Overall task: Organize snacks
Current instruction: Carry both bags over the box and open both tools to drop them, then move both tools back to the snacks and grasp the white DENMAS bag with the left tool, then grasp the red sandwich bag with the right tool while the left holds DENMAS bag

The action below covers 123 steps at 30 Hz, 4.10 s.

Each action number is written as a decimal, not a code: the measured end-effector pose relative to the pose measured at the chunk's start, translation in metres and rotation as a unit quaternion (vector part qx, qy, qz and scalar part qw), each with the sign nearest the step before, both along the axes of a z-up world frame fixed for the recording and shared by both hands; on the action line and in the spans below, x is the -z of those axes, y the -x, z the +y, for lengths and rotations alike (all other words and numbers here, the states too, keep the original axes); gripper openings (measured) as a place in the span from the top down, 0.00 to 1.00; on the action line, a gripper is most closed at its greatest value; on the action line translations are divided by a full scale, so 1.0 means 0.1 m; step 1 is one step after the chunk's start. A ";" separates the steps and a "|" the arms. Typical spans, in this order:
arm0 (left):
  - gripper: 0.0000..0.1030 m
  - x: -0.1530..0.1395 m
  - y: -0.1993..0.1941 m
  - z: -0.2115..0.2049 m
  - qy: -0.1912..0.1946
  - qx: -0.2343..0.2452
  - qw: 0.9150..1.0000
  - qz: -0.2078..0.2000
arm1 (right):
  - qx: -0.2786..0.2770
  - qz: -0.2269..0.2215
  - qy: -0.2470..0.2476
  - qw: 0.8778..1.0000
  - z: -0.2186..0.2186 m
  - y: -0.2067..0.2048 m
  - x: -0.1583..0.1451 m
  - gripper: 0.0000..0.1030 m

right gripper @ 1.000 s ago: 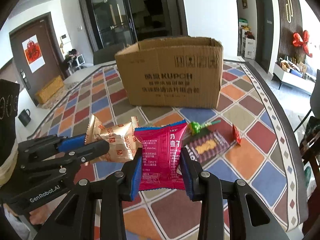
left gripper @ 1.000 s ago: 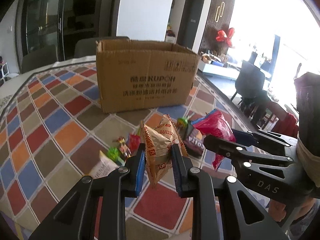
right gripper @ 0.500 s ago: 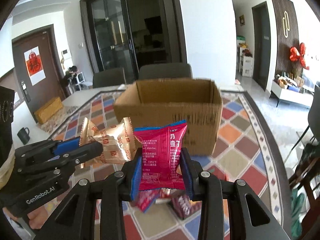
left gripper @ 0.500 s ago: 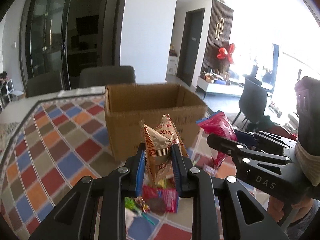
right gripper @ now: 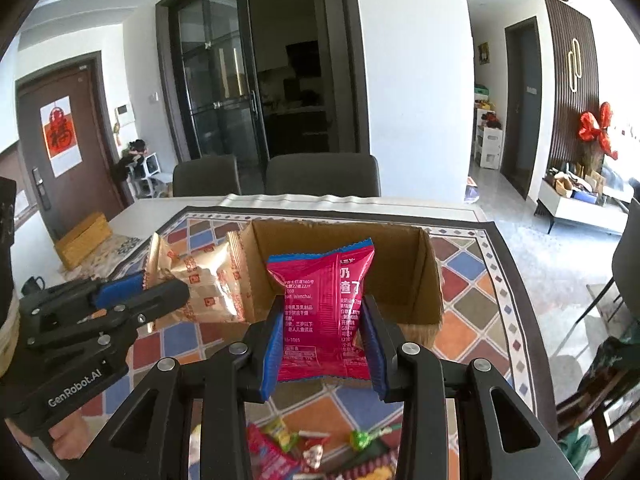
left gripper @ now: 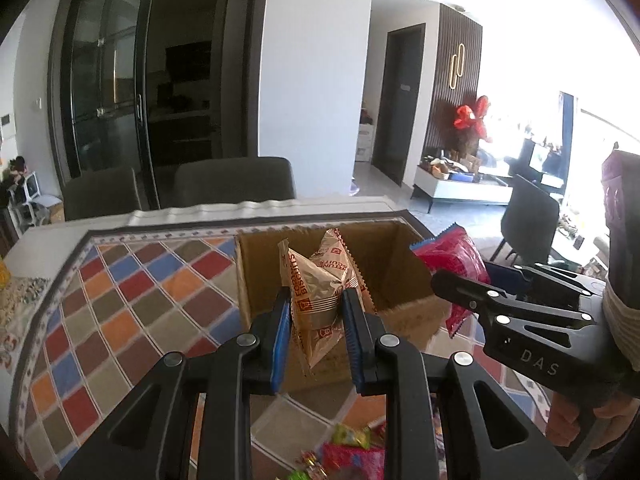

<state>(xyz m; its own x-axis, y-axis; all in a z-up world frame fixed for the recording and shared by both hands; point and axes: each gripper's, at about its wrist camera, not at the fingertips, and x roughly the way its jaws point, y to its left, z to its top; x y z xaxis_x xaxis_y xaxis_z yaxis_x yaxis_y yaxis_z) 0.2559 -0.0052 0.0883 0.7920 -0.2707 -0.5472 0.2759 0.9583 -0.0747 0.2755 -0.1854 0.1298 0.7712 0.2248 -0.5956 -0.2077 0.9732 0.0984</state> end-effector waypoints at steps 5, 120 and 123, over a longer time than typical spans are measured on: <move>0.75 0.00 -0.26 -0.01 -0.006 -0.003 1.000 0.012 | -0.001 0.017 0.002 1.000 0.04 -0.27 0.05 0.64; 0.70 1.70 0.80 0.38 -0.055 0.000 0.966 0.254 | -0.198 0.230 0.143 0.942 0.90 0.47 1.64 0.57; 0.70 1.64 0.80 0.37 -0.052 -0.002 0.968 0.247 | -0.189 0.227 0.128 0.947 0.86 0.50 1.58 0.57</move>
<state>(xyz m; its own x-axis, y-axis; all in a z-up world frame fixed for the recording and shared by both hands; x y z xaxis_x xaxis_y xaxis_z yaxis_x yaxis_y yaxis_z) 0.1758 0.0319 -0.0756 0.4280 -0.1920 -0.8832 0.2271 0.9687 -0.1005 0.2254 -0.0989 -0.0286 0.3165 0.2367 -0.9186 -0.5394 0.8415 0.0310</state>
